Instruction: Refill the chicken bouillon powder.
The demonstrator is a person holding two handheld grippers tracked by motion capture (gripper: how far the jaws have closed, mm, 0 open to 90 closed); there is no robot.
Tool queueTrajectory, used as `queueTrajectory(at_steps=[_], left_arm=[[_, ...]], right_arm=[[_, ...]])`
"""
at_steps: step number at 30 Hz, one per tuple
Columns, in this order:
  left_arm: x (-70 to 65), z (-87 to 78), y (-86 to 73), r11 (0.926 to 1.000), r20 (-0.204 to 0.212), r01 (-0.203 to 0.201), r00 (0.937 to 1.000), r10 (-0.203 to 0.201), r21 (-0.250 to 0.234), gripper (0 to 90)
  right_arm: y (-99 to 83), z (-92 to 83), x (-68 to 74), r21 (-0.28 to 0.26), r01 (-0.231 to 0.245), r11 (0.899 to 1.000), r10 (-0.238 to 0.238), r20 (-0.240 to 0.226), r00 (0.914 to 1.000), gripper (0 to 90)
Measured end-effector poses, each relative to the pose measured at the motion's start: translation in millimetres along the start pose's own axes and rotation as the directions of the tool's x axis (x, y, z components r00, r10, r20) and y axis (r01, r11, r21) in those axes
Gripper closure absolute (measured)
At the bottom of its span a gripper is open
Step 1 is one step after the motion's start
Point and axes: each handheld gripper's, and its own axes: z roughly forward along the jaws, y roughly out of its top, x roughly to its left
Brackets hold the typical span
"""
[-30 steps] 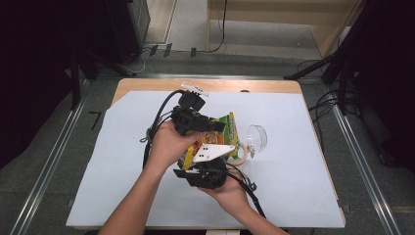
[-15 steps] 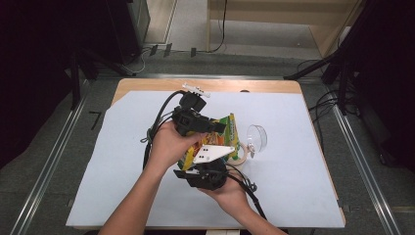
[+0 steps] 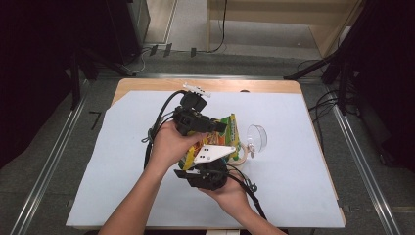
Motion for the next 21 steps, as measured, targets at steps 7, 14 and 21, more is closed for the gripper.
queueTrajectory(at_steps=[7, 14, 21], left_arm=[[-1.6, 0.6, 0.1, 1.0, -0.003, 0.002, 1.0, -0.002, 0.001, 78.1], [-6.9, 0.5, 0.7, 0.9999, -0.016, -0.015, 0.9998, 0.015, -0.003, 78.1], [-5.7, -0.5, 1.0, 0.9999, -0.016, -0.012, 0.9998, 0.012, -0.003, 78.0]], right_arm=[[-0.4, 0.1, 0.6, -0.005, -0.012, 1.0, 0.012, -0.004, 0.9999, 73.0], [-1.6, -0.1, 0.3, -0.02, -0.014, 1.0, 0.014, 0.0, 0.9999, 73.3], [-0.8, -0.3, 0.4, -0.018, -0.009, 1.0, 0.009, 0.001, 1.0, 73.4]])
